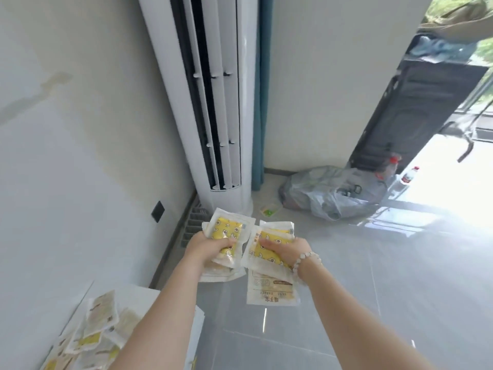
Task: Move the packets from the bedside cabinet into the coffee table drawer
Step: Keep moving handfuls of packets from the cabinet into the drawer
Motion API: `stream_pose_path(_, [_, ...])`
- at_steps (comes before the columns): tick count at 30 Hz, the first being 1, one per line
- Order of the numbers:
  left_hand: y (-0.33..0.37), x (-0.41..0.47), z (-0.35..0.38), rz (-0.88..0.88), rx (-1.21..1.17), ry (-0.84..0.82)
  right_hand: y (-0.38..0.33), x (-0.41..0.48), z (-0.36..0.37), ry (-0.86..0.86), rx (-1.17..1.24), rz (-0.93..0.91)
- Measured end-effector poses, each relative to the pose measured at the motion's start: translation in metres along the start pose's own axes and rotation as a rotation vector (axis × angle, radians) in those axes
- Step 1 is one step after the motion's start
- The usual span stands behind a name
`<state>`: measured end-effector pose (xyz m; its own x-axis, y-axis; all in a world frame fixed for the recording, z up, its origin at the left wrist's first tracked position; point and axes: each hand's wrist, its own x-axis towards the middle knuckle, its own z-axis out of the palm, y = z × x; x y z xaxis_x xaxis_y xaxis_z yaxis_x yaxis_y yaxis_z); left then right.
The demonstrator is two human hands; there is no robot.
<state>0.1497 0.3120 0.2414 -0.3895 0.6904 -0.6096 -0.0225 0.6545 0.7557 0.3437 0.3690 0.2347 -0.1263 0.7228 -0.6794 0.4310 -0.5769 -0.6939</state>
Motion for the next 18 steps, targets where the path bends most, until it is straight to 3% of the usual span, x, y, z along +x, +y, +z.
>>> stream_pose_path(18, [0.046, -0.100, 0.321, 0.127, 0.314, -0.453, 0.170, -0.077, -0.270, 0.441, 0.499, 0.133])
